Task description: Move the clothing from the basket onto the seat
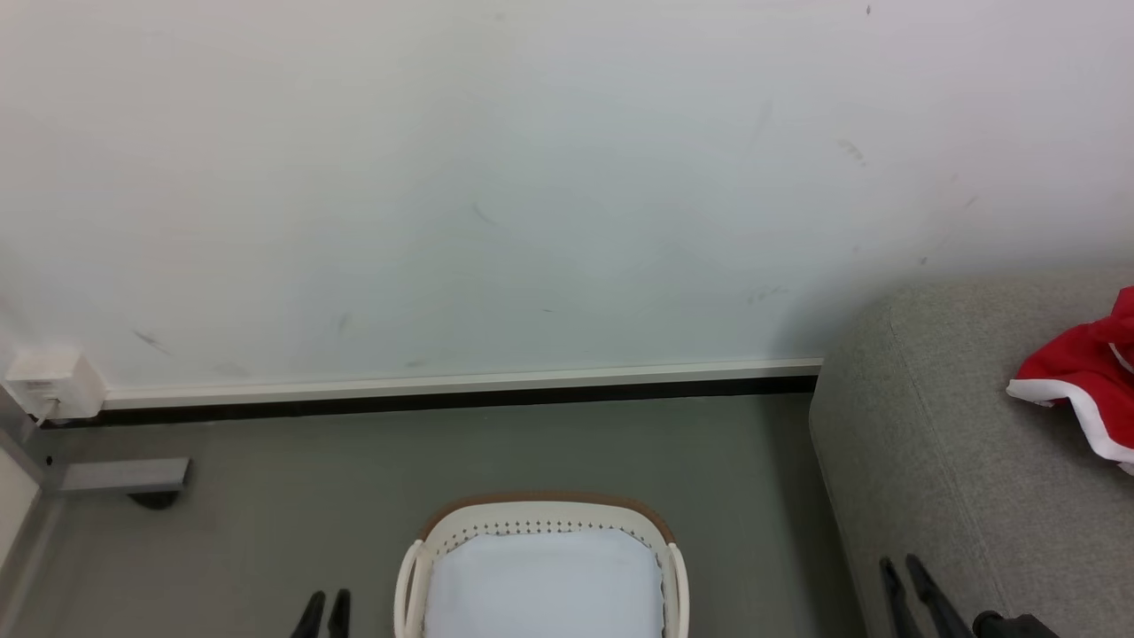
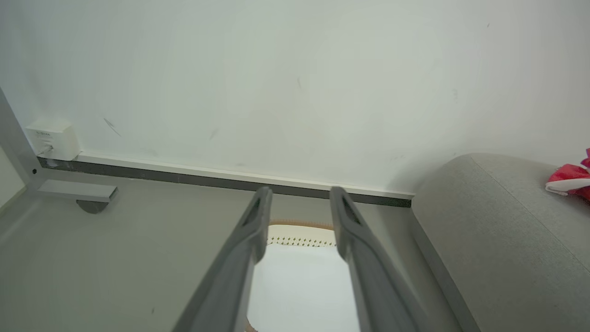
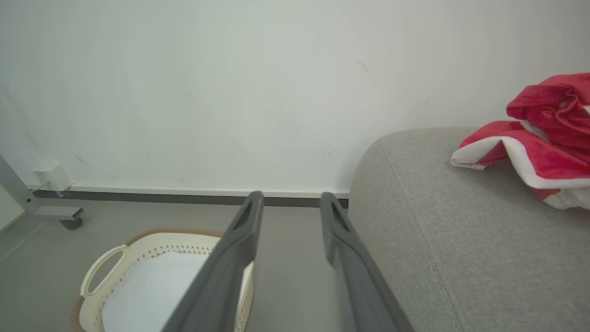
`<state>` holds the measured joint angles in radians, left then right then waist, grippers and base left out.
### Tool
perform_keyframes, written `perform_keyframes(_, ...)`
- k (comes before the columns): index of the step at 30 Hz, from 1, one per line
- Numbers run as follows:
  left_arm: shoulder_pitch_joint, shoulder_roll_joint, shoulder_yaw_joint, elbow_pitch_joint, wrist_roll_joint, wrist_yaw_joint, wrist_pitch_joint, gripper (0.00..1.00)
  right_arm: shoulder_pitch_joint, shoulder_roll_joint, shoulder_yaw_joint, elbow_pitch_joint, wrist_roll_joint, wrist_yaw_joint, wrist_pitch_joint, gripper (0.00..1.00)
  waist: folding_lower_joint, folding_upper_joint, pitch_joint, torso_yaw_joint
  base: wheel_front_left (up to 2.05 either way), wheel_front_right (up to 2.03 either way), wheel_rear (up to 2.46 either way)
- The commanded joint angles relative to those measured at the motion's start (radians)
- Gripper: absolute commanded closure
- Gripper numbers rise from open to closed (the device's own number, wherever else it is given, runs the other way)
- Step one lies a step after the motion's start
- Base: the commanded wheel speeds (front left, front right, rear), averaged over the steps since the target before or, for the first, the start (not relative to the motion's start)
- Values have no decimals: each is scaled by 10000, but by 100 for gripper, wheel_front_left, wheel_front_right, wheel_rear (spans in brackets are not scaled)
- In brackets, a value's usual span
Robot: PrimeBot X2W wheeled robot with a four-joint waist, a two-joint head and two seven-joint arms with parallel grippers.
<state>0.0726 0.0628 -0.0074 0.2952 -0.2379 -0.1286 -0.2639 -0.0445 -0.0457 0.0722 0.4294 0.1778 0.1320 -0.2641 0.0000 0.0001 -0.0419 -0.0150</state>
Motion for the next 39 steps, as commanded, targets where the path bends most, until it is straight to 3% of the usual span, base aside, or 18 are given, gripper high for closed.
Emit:
perform_keyframes(1, -3, -10, 5, 29, -28, 0, 11, 100, 22, 6, -6, 19, 28, 0, 11, 100, 0, -1, 1, 0, 0, 0, 0)
perform_keyframes(39, -835, -58, 542, -188, -6034, -12, 1667, 100, -293, -27, -825, -799, 6298, -7, 1665, 100, 0, -1, 135, 45, 0, 0, 0)
